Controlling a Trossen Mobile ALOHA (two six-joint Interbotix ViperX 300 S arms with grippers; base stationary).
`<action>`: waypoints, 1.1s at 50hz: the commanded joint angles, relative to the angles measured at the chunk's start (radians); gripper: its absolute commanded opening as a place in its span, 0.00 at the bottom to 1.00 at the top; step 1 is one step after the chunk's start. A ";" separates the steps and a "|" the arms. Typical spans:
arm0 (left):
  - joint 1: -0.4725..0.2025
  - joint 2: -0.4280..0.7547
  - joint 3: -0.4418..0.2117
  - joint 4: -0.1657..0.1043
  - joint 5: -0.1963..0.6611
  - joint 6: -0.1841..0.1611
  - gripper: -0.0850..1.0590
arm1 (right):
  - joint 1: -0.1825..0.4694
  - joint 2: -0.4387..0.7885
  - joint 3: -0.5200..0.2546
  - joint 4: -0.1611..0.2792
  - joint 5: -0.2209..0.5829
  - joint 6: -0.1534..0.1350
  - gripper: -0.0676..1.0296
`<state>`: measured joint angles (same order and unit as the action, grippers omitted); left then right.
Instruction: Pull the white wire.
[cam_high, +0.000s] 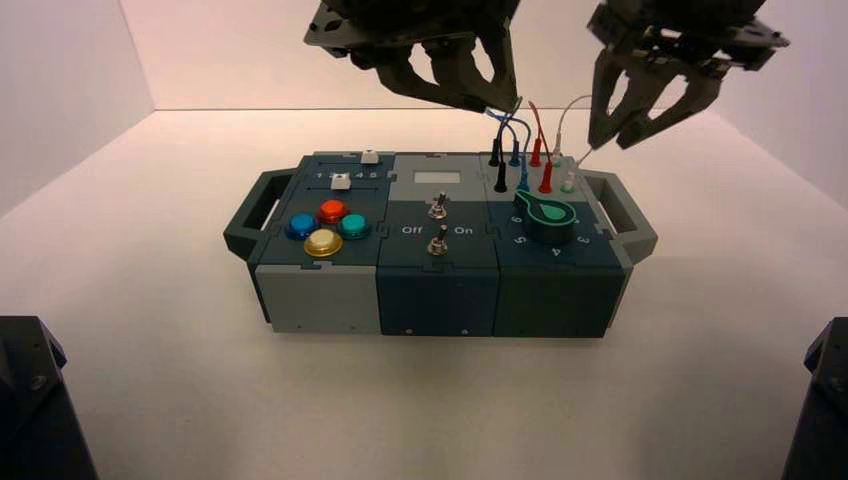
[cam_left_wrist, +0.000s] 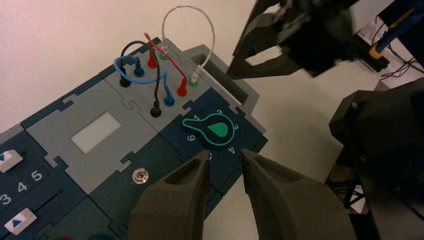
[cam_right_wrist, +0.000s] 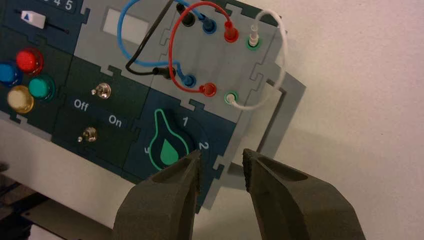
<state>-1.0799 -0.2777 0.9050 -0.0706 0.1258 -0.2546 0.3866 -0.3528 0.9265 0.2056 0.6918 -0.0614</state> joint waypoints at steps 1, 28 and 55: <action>-0.002 -0.028 -0.008 0.002 -0.009 -0.009 0.39 | 0.003 0.029 -0.034 0.006 -0.015 -0.002 0.48; -0.002 -0.034 0.011 0.002 -0.011 -0.009 0.39 | 0.003 0.143 -0.084 0.006 -0.051 -0.002 0.47; -0.017 -0.032 0.011 0.000 -0.011 -0.017 0.39 | 0.003 0.227 -0.110 0.005 -0.067 -0.005 0.42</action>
<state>-1.0861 -0.2945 0.9281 -0.0690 0.1243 -0.2623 0.3866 -0.1212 0.8468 0.2071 0.6305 -0.0629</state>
